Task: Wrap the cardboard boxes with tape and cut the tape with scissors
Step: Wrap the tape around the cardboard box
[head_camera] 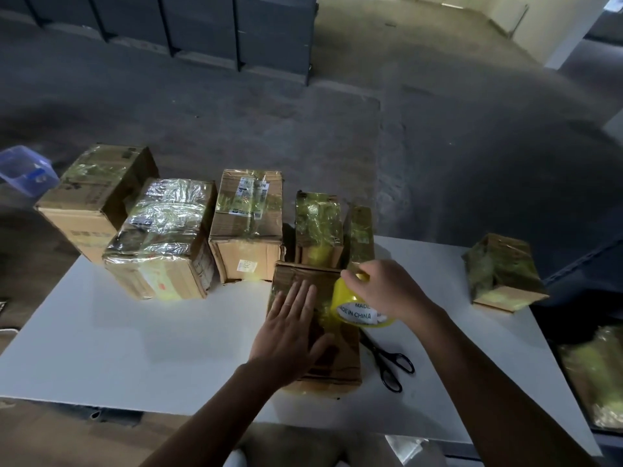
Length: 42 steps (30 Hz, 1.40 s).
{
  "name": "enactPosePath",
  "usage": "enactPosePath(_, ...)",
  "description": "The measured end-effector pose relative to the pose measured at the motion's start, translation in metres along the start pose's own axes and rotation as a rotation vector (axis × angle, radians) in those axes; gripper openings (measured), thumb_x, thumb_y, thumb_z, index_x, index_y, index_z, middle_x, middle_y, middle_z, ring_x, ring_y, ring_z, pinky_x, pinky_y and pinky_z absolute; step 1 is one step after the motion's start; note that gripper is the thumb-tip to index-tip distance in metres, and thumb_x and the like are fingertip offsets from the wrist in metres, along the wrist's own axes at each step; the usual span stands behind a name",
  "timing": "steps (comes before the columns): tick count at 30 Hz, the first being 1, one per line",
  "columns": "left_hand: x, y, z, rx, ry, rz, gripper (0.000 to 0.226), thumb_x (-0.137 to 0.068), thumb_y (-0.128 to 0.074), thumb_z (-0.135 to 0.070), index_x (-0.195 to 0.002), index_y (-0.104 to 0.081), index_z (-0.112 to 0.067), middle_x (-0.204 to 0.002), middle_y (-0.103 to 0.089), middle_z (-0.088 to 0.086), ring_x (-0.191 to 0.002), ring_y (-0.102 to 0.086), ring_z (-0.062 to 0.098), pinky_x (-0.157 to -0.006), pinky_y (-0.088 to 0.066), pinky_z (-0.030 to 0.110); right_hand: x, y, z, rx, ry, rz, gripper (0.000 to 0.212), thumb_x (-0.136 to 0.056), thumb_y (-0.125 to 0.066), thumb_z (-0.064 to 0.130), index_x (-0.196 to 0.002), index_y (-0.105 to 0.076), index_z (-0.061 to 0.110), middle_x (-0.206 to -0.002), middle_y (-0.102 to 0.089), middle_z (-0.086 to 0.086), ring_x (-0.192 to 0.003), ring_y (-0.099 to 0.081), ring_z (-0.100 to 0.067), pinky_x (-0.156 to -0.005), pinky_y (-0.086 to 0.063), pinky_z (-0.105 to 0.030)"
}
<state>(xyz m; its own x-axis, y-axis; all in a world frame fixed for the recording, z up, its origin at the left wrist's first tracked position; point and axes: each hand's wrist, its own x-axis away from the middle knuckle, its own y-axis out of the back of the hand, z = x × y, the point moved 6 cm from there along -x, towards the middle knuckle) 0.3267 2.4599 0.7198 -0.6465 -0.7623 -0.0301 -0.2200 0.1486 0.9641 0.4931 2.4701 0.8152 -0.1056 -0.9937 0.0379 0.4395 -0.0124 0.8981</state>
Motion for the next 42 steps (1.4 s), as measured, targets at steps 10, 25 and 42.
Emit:
enactPosePath(10, -0.004, 0.0, -0.001, -0.097, -0.015, 0.047, 0.091, -0.087, -0.005, -0.073, -0.154, 0.002, -0.012, -0.159, 0.014, 0.005, -0.145, 0.021, 0.019, -0.118, 0.013, 0.037, 0.017, -0.003, -0.032, -0.342, -0.051, 0.028, 0.037, -0.089, -0.057, 0.051, -0.07, -0.059, 0.019, -0.061, -0.045, 0.011, -0.056, -0.044, -0.002, -0.055, -0.034, -0.02)
enactPosePath(25, -0.013, -0.013, -0.038, -0.081, -0.029, 0.076, 0.093, -0.085, -0.007, -0.071, -0.152, 0.006, -0.007, -0.16, 0.009, 0.012, -0.145, 0.02, 0.022, -0.116, 0.016, 0.04, 0.016, 0.003, -0.035, -0.303, -0.049, 0.074, 0.049, -0.088, -0.053, 0.058, -0.081, -0.068, 0.011, -0.063, -0.058, -0.004, -0.054, -0.054, -0.007, -0.052, -0.039, -0.025)
enactPosePath(42, -0.022, -0.012, -0.049, -0.189, -0.019, 0.185, 0.079, -0.088, -0.019, -0.071, -0.15, 0.011, -0.033, -0.158, 0.01, 0.025, -0.145, 0.012, 0.044, -0.113, 0.006, 0.062, 0.02, -0.042, -0.092, -0.225, -0.025, 0.103, 0.042, -0.094, -0.058, 0.025, -0.059, -0.051, 0.002, -0.052, -0.036, -0.006, -0.048, -0.032, -0.017, -0.053, -0.029, -0.03)
